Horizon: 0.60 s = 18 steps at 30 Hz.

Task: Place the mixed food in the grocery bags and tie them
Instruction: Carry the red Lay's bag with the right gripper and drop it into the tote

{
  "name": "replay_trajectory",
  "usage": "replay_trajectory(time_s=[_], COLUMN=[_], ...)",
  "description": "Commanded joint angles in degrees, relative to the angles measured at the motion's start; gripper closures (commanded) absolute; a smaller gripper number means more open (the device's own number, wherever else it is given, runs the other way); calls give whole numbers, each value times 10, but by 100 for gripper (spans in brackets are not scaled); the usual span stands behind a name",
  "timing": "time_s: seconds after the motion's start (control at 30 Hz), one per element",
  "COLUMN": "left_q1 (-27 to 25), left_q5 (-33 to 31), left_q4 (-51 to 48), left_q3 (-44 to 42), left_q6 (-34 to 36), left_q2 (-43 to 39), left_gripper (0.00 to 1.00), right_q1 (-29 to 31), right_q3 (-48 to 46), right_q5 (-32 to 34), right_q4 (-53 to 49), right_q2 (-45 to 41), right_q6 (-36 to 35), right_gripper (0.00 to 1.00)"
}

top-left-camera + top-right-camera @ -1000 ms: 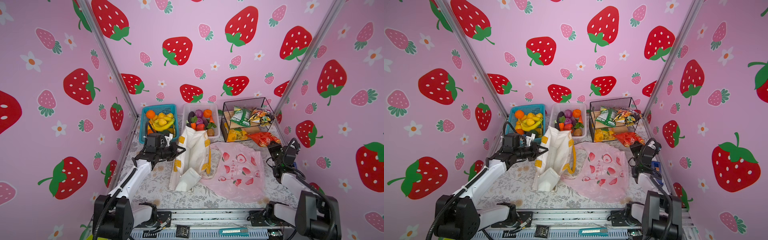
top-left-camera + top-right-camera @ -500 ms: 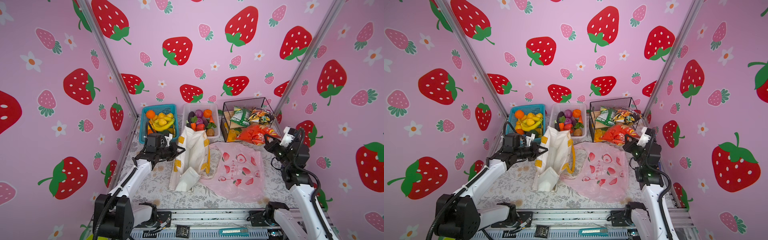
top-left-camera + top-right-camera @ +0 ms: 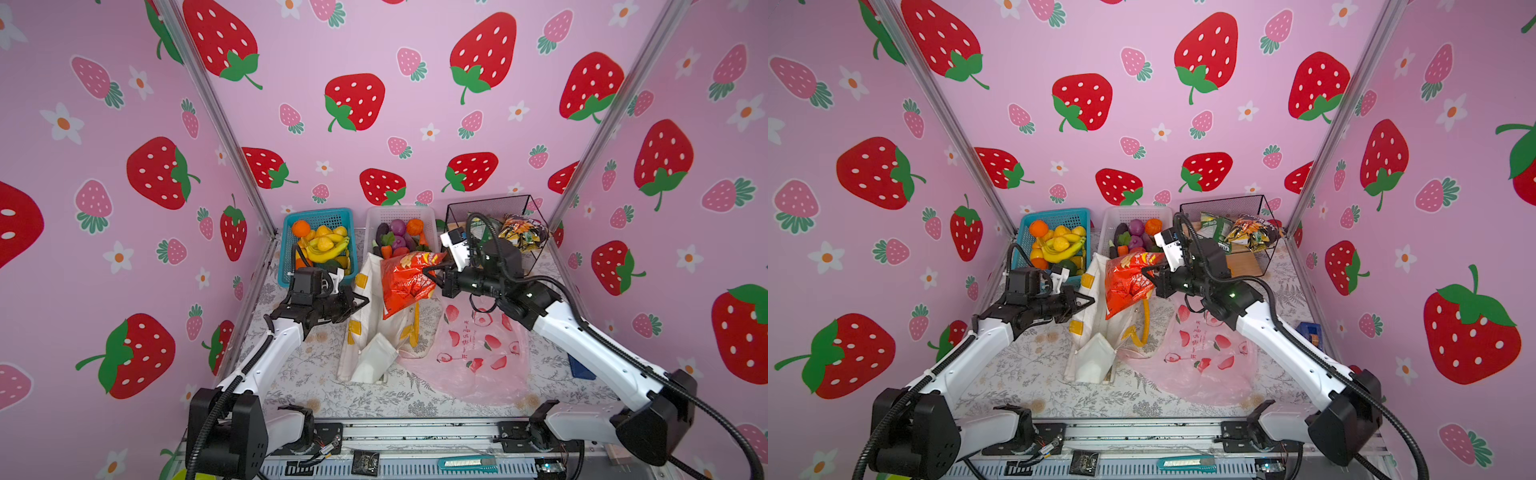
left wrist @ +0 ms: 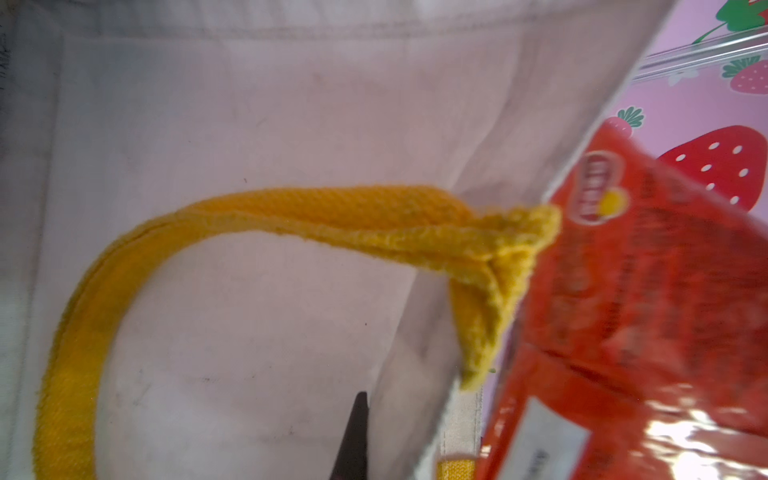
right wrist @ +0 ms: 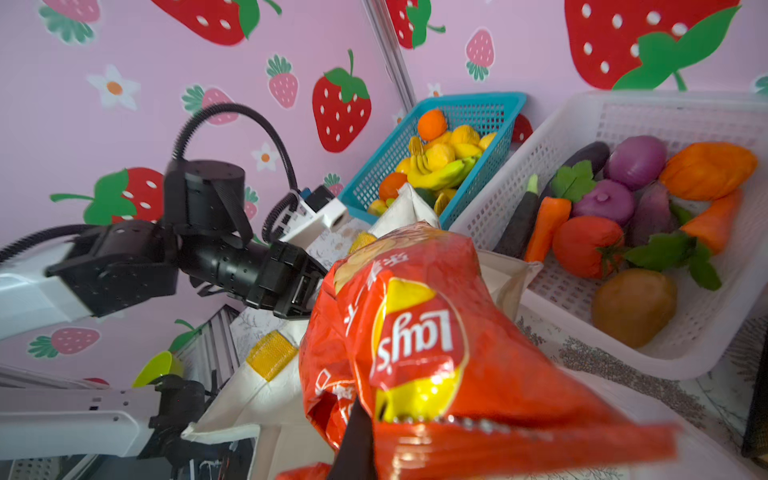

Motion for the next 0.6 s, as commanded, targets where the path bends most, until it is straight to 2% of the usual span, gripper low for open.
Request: replay_trajectory(time_s=[0.0,0.07,0.2,0.33,0.43,0.57], left_q1=[1,1,2,3,4,8], left_q5=[-6,-3,-18,-57,-81,-107], left_q4=[-17,-23,-64,-111,-138,-169], left_q3=[14,17,36,61,83,106], left_q6=[8,9,32,70,94,126], left_q2=[-12,-14,-23,-31,-30,-27], left_gripper=[100,96,75,67,69,86], right_q1=[17,34,63,74,83,101], right_q3=[38,56,101,120,135,162], right_q5=[65,92,107,117,118,152], right_q4=[-75,-90,-126,-122,-116,-108], right_q2=[34,63,122,149,170,210], right_q6=[-58,-73,-88,-87,-82,-68], right_gripper=[100,100,100,100,100,100])
